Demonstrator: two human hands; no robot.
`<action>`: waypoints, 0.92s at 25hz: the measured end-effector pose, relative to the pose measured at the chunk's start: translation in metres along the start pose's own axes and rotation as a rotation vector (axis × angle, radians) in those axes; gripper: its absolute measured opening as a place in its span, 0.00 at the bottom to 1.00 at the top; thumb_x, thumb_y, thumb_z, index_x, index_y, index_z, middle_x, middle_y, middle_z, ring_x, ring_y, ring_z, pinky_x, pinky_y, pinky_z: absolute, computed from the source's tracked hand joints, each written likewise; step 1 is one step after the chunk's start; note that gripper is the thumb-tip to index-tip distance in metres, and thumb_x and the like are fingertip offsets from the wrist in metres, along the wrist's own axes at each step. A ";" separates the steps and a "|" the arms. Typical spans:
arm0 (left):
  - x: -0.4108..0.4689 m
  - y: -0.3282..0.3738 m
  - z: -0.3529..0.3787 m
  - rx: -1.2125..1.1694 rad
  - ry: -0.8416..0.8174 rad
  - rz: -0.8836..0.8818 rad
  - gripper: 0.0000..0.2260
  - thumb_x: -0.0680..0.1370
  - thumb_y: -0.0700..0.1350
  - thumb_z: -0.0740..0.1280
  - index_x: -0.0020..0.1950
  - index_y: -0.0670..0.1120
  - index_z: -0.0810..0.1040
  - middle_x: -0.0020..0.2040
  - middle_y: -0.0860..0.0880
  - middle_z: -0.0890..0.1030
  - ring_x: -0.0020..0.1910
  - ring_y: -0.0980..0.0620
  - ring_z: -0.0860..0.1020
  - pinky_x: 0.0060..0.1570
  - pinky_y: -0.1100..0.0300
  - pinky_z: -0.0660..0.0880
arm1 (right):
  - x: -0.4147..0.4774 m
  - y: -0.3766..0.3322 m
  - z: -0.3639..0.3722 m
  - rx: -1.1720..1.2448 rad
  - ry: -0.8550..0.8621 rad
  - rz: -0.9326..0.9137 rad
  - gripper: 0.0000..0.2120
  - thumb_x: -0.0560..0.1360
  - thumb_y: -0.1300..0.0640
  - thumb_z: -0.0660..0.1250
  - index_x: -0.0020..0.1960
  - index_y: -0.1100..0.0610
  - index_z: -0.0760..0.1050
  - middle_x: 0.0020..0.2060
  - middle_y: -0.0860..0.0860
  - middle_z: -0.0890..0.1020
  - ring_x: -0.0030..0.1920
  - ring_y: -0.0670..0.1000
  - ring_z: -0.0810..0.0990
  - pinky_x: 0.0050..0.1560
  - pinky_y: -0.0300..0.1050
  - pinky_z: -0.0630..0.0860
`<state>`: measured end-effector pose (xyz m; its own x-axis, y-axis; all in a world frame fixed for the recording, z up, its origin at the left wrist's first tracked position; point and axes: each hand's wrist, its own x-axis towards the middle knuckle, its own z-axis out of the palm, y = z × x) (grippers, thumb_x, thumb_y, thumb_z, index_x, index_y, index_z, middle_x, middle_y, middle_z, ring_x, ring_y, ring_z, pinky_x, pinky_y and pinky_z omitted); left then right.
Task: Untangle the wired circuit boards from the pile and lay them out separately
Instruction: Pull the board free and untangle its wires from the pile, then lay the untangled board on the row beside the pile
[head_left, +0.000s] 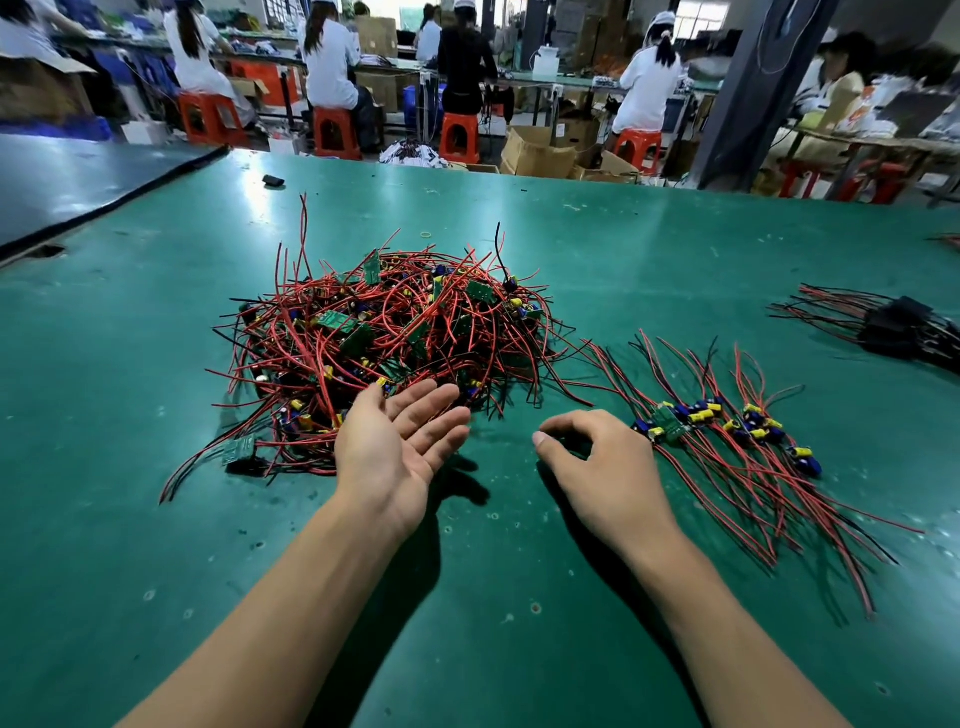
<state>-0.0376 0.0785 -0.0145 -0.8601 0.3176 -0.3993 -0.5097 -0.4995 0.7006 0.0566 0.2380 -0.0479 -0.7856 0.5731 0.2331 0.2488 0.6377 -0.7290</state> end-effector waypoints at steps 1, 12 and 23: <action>0.000 -0.002 0.001 0.019 0.007 0.015 0.22 0.85 0.52 0.51 0.52 0.38 0.78 0.39 0.43 0.86 0.31 0.49 0.84 0.28 0.60 0.79 | 0.000 0.000 -0.001 0.006 -0.002 0.002 0.05 0.75 0.52 0.73 0.49 0.51 0.85 0.46 0.46 0.83 0.48 0.46 0.80 0.54 0.41 0.74; -0.016 -0.032 0.015 0.321 -0.127 0.043 0.21 0.83 0.49 0.50 0.40 0.40 0.76 0.27 0.44 0.79 0.23 0.47 0.78 0.23 0.63 0.74 | -0.001 -0.010 0.000 0.291 -0.087 0.034 0.04 0.76 0.58 0.73 0.50 0.50 0.83 0.43 0.44 0.86 0.44 0.39 0.83 0.49 0.30 0.75; -0.025 -0.047 0.015 0.473 -0.379 0.005 0.22 0.83 0.54 0.56 0.39 0.41 0.77 0.28 0.41 0.76 0.22 0.46 0.75 0.24 0.61 0.72 | -0.002 -0.018 -0.008 1.041 -0.294 0.315 0.11 0.70 0.55 0.76 0.50 0.60 0.84 0.46 0.60 0.86 0.38 0.53 0.84 0.34 0.43 0.80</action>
<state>0.0079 0.1057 -0.0287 -0.7498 0.6247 -0.2180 -0.3655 -0.1165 0.9235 0.0579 0.2294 -0.0304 -0.9084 0.4016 -0.1164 -0.0262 -0.3327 -0.9427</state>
